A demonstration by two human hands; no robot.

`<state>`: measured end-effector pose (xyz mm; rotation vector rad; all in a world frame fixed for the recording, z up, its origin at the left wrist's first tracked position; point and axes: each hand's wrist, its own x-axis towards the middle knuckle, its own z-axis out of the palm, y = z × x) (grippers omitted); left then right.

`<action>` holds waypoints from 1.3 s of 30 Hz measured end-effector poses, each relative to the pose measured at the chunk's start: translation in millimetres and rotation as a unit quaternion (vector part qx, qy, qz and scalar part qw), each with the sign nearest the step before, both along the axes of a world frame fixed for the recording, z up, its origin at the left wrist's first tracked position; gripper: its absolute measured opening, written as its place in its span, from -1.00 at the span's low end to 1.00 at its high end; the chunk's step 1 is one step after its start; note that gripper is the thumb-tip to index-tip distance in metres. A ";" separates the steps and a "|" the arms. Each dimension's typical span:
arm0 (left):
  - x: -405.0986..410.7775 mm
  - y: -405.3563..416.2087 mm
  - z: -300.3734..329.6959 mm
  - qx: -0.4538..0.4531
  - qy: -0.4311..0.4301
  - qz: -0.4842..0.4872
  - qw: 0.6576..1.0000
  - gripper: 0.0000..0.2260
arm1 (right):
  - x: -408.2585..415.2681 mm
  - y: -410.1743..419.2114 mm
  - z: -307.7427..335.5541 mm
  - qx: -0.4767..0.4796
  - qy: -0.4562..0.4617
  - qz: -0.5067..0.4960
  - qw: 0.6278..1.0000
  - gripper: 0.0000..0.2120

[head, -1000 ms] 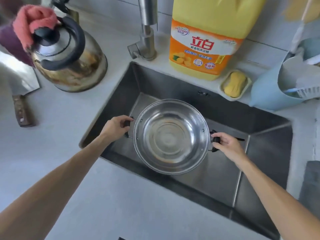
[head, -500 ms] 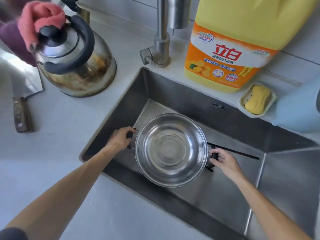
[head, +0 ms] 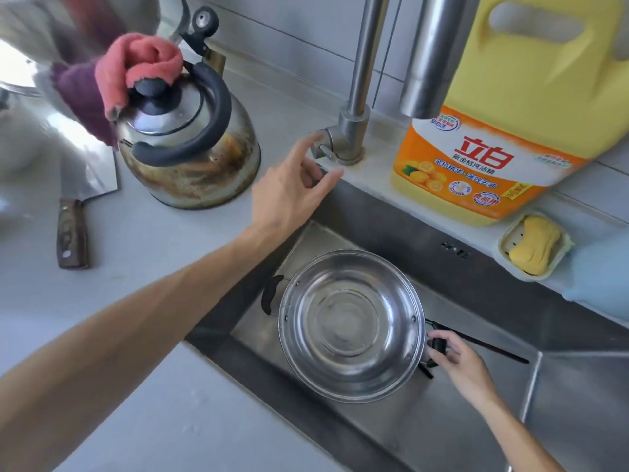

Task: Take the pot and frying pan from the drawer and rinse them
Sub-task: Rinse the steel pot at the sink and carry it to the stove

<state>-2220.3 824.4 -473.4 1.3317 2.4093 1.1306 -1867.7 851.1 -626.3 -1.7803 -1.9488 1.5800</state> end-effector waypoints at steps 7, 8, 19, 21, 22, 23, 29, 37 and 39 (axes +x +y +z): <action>-10.1 35.5 0.8 -0.049 0.049 0.015 0.997 -0.82 | -3.3 -1.5 1.4 0.000 0.012 0.000 1.000 -0.71; -12.2 33.9 -0.8 -0.044 0.037 0.022 0.998 -0.82 | -3.4 -0.6 1.3 -0.002 0.010 0.006 1.000 -0.70; -22.5 -43.4 -54.6 -0.095 0.027 -0.063 0.993 -0.84 | 1.9 2.3 -1.6 -0.003 0.007 0.010 1.000 -0.72; -14.4 -72.4 -68.9 -0.187 0.103 -0.133 0.968 -0.90 | 2.7 3.3 -2.6 -0.008 0.009 0.010 1.000 -0.74; -6.9 -83.3 -73.9 -0.235 0.109 -0.165 0.952 -0.88 | 3.2 4.0 -3.2 -0.008 0.009 0.010 1.000 -0.73; 1.5 -91.4 -79.5 -0.286 0.105 -0.192 0.933 -0.83 | 4.1 4.5 -5.6 -0.006 0.014 0.008 1.000 -0.72; 22.0 -109.4 -115.4 -0.501 -0.129 -0.086 0.852 -0.55 | 4.7 3.5 -13.3 -0.008 0.029 0.000 1.000 -0.66; 11.3 -95.5 -105.4 -0.365 -0.157 -0.018 0.918 -0.79 | 3.7 -6.8 -15.4 -0.098 0.095 -0.094 0.986 -0.73; 10.5 -92.5 -82.9 -0.348 -0.078 -0.030 0.934 -0.81 | 9.1 -8.8 -13.2 -0.133 0.104 -0.104 0.980 -0.75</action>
